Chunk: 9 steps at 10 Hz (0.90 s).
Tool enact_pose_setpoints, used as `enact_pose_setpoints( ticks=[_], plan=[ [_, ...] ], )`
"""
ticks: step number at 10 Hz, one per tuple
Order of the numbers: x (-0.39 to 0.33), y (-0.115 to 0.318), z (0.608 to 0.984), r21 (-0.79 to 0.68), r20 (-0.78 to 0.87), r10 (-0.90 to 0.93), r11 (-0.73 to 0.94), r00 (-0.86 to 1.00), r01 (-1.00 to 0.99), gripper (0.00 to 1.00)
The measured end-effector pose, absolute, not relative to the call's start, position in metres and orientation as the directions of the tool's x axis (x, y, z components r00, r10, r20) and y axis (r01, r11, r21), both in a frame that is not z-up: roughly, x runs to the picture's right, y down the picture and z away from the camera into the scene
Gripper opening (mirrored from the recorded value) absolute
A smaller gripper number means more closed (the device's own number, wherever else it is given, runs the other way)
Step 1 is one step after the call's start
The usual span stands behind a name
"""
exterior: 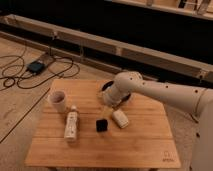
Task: Knock the eraser over
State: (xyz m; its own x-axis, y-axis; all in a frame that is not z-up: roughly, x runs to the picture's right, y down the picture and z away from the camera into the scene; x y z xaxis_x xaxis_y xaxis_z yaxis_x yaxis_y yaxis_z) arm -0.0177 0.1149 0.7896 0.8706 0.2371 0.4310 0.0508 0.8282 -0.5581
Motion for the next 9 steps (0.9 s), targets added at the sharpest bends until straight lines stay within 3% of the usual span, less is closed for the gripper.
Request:
enact_pose_setpoints(
  ticks=[3,9],
  plan=[
    [-0.006,0.132,0.770,-0.573,0.400,0.271,0.820,0.876,0.008,0.80],
    [-0.004,0.123,0.763,-0.563,0.403,0.290,0.826,0.868,-0.015,0.80]
  ],
)
